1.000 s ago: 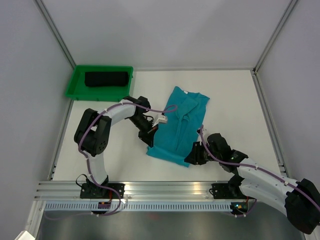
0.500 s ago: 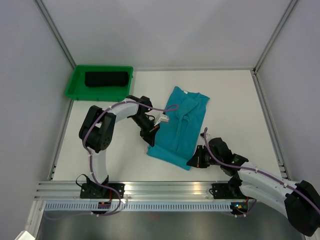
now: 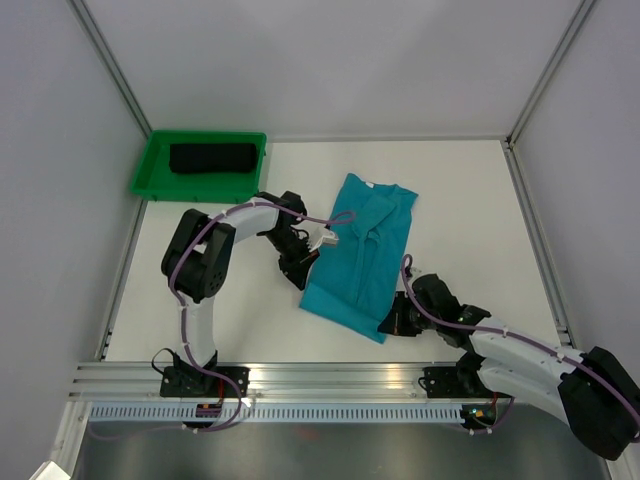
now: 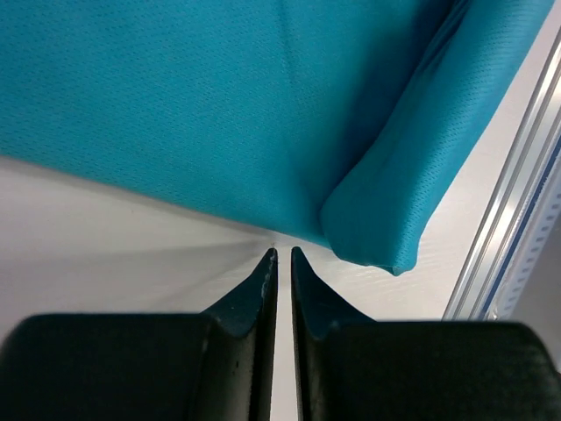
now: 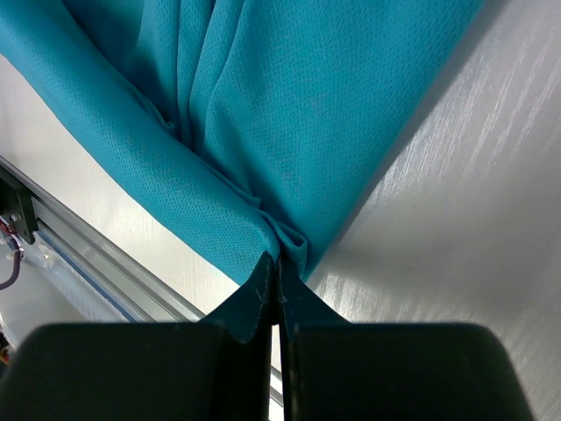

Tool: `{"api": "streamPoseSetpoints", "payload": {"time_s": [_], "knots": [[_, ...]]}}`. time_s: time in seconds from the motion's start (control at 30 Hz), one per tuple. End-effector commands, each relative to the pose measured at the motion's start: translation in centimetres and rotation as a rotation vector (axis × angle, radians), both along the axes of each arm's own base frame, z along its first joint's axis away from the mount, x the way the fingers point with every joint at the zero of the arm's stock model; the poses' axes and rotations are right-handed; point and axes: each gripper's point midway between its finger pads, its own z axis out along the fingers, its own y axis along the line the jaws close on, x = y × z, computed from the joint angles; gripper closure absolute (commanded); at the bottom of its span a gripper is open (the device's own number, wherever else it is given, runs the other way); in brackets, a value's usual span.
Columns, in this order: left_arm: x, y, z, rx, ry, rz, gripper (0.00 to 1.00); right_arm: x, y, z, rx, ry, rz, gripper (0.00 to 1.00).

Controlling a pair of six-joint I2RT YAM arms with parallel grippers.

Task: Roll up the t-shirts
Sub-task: Roll the tshirt

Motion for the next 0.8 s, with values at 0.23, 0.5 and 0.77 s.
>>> {"api": "streamPoseSetpoints", "payload": {"time_s": [0.23,0.5,0.77], "knots": [[4.4,-0.7,6.0,-0.055,-0.276,0.019,0.81,1.7,0.5,2.8,-0.002,-0.085,0.017,0.97],[4.8,-1.4,12.3,-0.172,-0.561,-0.073,0.61,2.2,1.3,3.6,-0.009,-0.126,0.102,0.96],[-0.6,-2.1,6.5,-0.087,-0.253,-0.021,0.54,1.4,1.0,3.0,-0.01,-0.112,0.117,0.97]]}}
